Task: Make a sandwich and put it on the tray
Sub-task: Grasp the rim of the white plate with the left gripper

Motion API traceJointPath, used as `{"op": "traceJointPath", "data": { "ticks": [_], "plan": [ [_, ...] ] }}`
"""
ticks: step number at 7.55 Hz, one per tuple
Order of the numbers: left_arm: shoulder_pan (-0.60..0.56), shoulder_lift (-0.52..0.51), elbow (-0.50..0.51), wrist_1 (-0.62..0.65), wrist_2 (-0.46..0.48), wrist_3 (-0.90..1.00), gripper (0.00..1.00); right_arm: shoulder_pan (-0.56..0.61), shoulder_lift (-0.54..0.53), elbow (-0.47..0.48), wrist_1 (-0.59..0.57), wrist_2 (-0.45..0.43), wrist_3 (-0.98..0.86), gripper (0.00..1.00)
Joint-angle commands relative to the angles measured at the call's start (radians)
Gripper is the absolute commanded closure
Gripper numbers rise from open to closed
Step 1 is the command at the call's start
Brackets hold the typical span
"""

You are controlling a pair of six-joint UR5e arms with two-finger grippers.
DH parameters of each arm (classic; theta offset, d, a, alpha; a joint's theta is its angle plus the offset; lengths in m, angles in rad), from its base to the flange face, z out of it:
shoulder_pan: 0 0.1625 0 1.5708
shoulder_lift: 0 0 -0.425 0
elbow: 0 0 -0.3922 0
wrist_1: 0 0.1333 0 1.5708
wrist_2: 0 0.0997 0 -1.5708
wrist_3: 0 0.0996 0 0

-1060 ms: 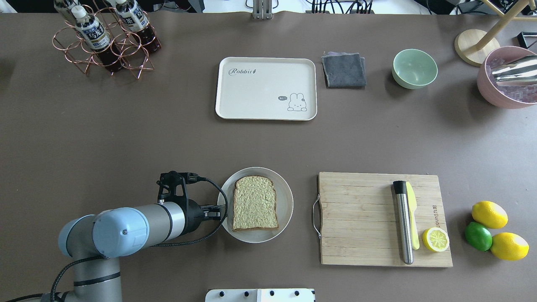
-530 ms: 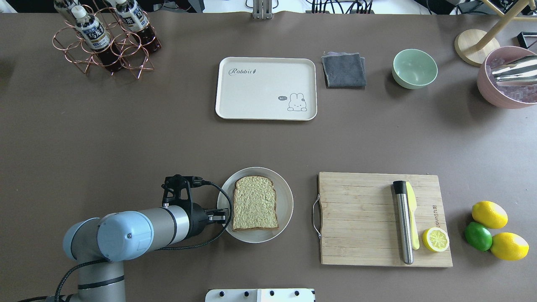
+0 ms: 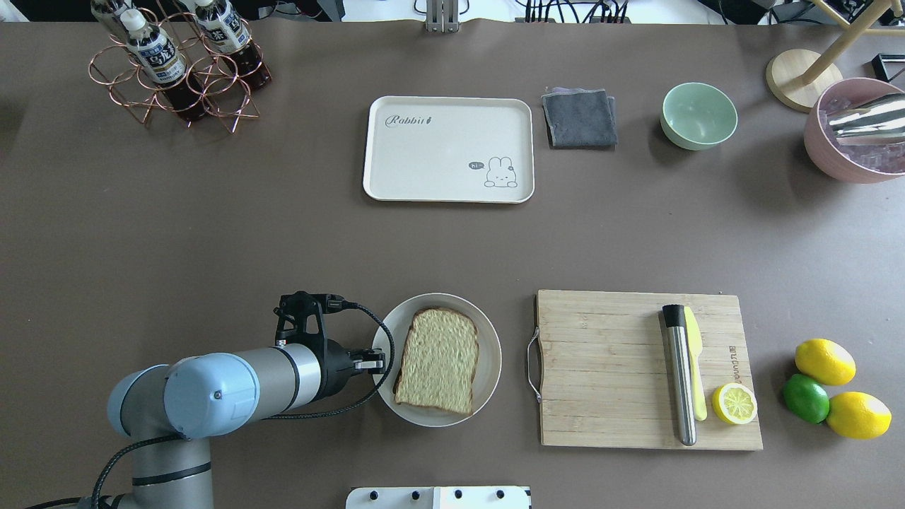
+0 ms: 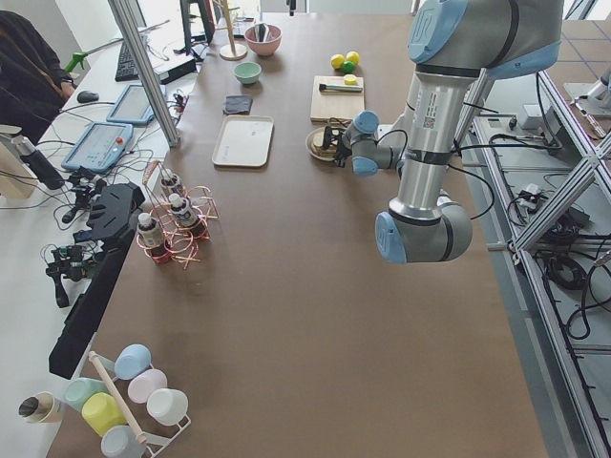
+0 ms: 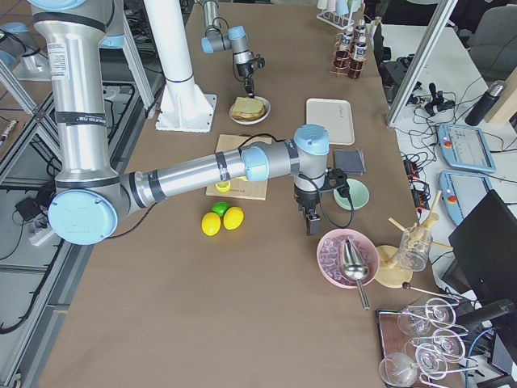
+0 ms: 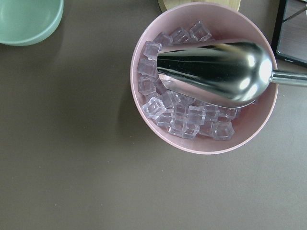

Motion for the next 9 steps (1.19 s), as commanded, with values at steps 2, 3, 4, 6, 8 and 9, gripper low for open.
{"op": "traceJointPath", "data": {
  "ticks": [2, 3, 4, 6, 8, 9],
  "plan": [
    [-0.013, 0.000, -0.039, 0.003, -0.006, -0.007, 1.00, 0.006, 0.004, -0.007, 0.000, 0.001, -0.004, 0.00],
    [-0.025, 0.000, -0.039, 0.005, -0.008, -0.005, 1.00, 0.006, 0.008, -0.010, 0.000, 0.003, -0.004, 0.00],
    [-0.027, 0.000, -0.040, 0.006, -0.008, -0.005, 1.00, 0.008, 0.005, -0.010, 0.000, 0.003, -0.005, 0.00],
    [-0.042, -0.005, -0.047, 0.052, -0.012, -0.005, 1.00, 0.008, 0.001, -0.010, 0.000, 0.008, -0.005, 0.00],
    [-0.128, -0.052, -0.042, 0.101, -0.148, -0.008, 1.00, 0.011, -0.022, -0.012, 0.000, 0.009, -0.049, 0.00],
    [-0.145, -0.054, -0.037, 0.104, -0.153, -0.008, 1.00, 0.017, -0.026, -0.010, 0.002, 0.014, -0.056, 0.00]
  ]
}}
